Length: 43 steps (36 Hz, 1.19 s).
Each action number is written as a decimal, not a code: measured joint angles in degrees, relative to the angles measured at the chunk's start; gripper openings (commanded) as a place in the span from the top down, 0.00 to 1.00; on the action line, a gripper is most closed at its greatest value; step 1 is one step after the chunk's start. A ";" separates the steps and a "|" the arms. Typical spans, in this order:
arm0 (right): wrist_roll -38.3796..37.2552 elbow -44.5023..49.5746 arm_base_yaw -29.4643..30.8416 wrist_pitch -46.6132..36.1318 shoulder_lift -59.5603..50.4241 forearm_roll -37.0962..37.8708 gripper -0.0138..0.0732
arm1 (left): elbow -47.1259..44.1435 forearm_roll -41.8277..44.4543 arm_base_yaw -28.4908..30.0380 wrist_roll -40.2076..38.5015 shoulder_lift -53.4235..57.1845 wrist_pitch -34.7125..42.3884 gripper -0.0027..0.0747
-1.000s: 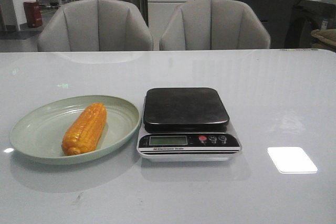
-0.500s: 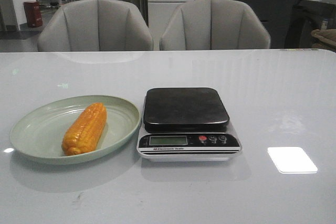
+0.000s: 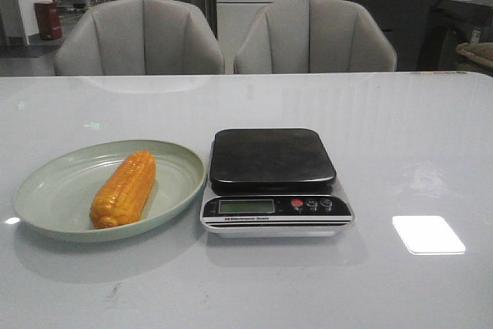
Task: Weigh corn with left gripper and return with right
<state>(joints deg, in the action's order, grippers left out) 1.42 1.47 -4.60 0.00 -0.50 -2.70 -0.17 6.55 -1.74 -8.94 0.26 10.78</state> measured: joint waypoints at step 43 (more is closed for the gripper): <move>0.00 0.00 0.00 0.00 0.00 0.02 0.60 | 36.20 -2.24 -15.66 -2.29 -50.08 -42.30 0.10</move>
<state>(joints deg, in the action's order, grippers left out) 1.42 1.47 -4.60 0.00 -0.50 -2.69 36.03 4.31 -17.40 -11.23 -49.82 -31.52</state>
